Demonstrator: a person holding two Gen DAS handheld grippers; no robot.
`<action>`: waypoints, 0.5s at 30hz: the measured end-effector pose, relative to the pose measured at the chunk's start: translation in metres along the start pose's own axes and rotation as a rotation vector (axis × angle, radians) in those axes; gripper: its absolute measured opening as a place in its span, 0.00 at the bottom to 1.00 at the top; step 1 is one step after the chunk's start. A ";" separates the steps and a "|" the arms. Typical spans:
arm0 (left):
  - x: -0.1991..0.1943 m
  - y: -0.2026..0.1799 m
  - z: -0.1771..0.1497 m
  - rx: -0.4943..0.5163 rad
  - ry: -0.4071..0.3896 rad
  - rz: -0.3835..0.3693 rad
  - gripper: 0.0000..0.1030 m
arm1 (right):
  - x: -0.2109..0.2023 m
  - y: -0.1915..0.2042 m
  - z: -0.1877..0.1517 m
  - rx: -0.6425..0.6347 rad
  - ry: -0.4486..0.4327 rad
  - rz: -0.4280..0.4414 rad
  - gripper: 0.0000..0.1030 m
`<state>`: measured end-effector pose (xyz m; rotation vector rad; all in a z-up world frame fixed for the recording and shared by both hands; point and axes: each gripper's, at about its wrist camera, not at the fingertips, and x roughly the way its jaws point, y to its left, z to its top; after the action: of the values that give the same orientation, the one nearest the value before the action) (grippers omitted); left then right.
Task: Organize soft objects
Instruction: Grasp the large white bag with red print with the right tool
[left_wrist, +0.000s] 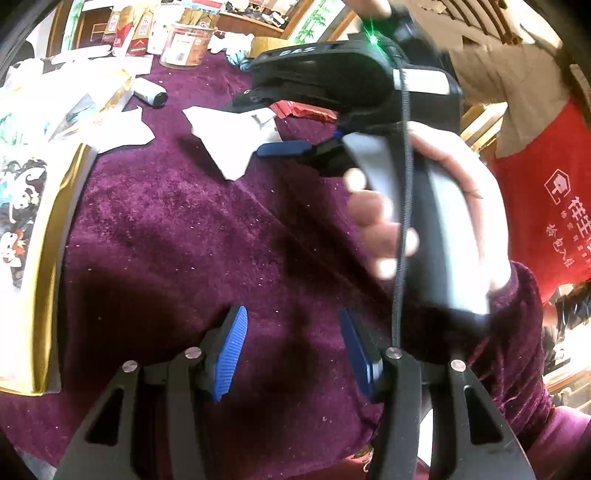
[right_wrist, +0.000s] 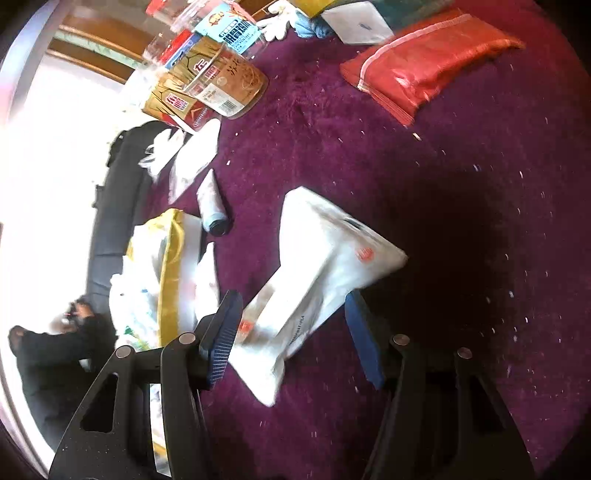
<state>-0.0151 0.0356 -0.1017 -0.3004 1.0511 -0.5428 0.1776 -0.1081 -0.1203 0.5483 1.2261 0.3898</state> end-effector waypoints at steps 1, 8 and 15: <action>-0.001 0.001 0.000 -0.002 -0.003 0.002 0.51 | 0.001 0.006 0.000 -0.024 -0.021 -0.035 0.57; 0.005 -0.001 0.001 -0.016 0.010 0.001 0.51 | 0.009 0.031 -0.011 -0.291 -0.084 -0.178 0.57; 0.009 -0.004 0.005 -0.004 0.028 0.003 0.51 | 0.016 0.044 -0.025 -0.495 -0.061 -0.234 0.85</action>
<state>-0.0083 0.0273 -0.1045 -0.2957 1.0791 -0.5438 0.1591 -0.0588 -0.1130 -0.0088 1.0697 0.4544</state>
